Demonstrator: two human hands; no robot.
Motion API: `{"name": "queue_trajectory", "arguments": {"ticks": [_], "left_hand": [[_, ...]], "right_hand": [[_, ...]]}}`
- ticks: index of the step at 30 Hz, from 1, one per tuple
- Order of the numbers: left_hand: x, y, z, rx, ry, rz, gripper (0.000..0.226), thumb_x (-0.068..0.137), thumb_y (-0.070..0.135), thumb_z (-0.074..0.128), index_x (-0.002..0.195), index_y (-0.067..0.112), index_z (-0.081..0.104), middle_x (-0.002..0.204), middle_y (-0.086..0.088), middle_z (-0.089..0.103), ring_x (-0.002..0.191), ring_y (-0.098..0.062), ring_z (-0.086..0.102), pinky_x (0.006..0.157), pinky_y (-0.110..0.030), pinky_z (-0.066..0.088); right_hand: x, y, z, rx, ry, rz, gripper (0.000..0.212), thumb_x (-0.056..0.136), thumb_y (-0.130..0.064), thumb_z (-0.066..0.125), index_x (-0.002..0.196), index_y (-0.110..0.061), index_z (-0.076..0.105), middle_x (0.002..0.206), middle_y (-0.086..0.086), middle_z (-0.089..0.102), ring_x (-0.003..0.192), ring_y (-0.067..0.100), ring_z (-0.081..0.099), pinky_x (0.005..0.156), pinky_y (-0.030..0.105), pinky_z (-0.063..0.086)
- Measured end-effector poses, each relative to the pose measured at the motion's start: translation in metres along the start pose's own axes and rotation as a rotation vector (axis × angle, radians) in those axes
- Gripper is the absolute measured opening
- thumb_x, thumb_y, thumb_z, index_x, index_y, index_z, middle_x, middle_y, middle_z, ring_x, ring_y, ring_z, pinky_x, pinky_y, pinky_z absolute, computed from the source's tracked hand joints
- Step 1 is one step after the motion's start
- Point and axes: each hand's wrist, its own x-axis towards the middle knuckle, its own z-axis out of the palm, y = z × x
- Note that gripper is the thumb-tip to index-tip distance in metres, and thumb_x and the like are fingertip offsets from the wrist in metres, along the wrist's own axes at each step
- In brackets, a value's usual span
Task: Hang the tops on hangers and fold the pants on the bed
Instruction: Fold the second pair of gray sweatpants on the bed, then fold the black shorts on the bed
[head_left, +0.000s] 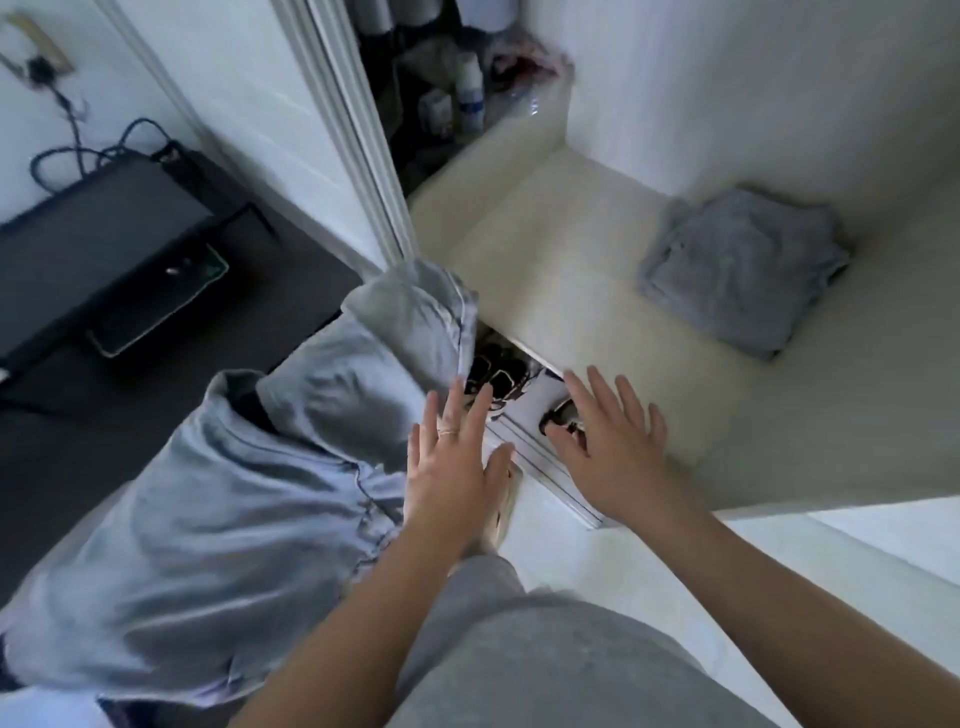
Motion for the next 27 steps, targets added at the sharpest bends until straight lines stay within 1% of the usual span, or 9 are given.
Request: {"name": "queue_trajectory", "arguments": {"ticks": [4, 9, 14, 17, 19, 22, 24, 27], "left_hand": [[-0.069, -0.024, 0.008, 0.012, -0.019, -0.17, 0.066, 0.1, 0.061, 0.023, 0.158, 0.041, -0.002, 0.168, 0.005, -0.01, 0.155, -0.025, -0.012, 0.125, -0.05, 0.005], [-0.144, -0.054, 0.012, -0.005, 0.044, -0.386, 0.067, 0.1, 0.062, 0.022, 0.158, 0.041, -0.002, 0.168, 0.006, -0.01, 0.154, -0.026, -0.012, 0.125, -0.052, 0.003], [-0.223, -0.086, 0.003, -0.014, 0.145, -0.632, 0.066, 0.1, 0.062, 0.027, 0.158, 0.04, 0.003, 0.169, 0.005, -0.003, 0.155, -0.026, -0.009, 0.123, -0.051, 0.003], [-0.276, -0.105, -0.003, -0.027, 0.209, -0.777, 0.067, 0.1, 0.063, 0.026, 0.157, 0.042, 0.001, 0.169, 0.007, -0.004, 0.155, -0.025, -0.009, 0.123, -0.052, 0.004], [-0.314, -0.116, -0.006, -0.044, 0.252, -0.874, 0.067, 0.1, 0.063, 0.028, 0.157, 0.044, 0.0, 0.169, 0.007, -0.004, 0.155, -0.024, -0.009, 0.124, -0.053, 0.005], [-0.374, -0.13, -0.004, -0.058, 0.303, -1.018, 0.066, 0.1, 0.063, 0.03, 0.157, 0.044, 0.002, 0.169, 0.007, -0.003, 0.155, -0.024, -0.008, 0.123, -0.051, 0.003], [-0.417, -0.138, 0.0, -0.073, 0.336, -1.099, 0.066, 0.1, 0.064, 0.029, 0.157, 0.044, 0.002, 0.169, 0.007, -0.003, 0.155, -0.024, -0.009, 0.123, -0.051, 0.001], [-0.486, -0.15, 0.009, -0.103, 0.383, -1.197, 0.067, 0.099, 0.065, 0.026, 0.157, 0.044, 0.002, 0.169, 0.008, -0.003, 0.155, -0.023, -0.013, 0.124, -0.051, -0.001]], "right_hand": [[-0.037, -0.018, 0.019, -0.019, -0.105, -0.126, 0.065, 0.1, -0.061, 0.027, 0.157, -0.042, 0.005, 0.168, -0.01, -0.002, 0.154, 0.02, -0.005, 0.121, 0.053, -0.002], [-0.072, -0.057, 0.048, -0.025, -0.238, -0.302, 0.064, 0.101, -0.059, 0.029, 0.157, -0.043, 0.002, 0.168, -0.013, -0.004, 0.154, 0.018, -0.01, 0.122, 0.054, -0.006], [-0.111, -0.116, 0.079, -0.02, -0.354, -0.575, 0.065, 0.099, -0.061, 0.027, 0.157, -0.044, 0.002, 0.168, -0.011, -0.002, 0.153, 0.015, -0.012, 0.12, 0.051, -0.008], [-0.14, -0.157, 0.099, -0.065, -0.426, -0.742, 0.065, 0.099, -0.062, 0.028, 0.156, -0.044, 0.001, 0.168, -0.01, -0.003, 0.154, 0.017, -0.011, 0.12, 0.051, -0.008], [-0.163, -0.186, 0.112, -0.087, -0.451, -0.846, 0.065, 0.1, -0.061, 0.03, 0.156, -0.044, 0.002, 0.168, -0.01, -0.002, 0.154, 0.019, -0.009, 0.12, 0.052, -0.006], [-0.206, -0.224, 0.134, -0.153, -0.447, -1.011, 0.066, 0.1, -0.061, 0.032, 0.157, -0.041, 0.006, 0.169, -0.007, 0.003, 0.154, 0.022, -0.003, 0.12, 0.055, 0.002], [-0.238, -0.244, 0.149, -0.19, -0.452, -1.098, 0.066, 0.1, -0.062, 0.031, 0.157, -0.039, 0.007, 0.169, -0.005, 0.005, 0.154, 0.023, -0.002, 0.119, 0.055, 0.004], [-0.291, -0.271, 0.176, -0.24, -0.502, -1.2, 0.067, 0.1, -0.062, 0.03, 0.157, -0.039, 0.005, 0.169, -0.005, 0.004, 0.155, 0.026, -0.001, 0.12, 0.058, 0.004]]}}
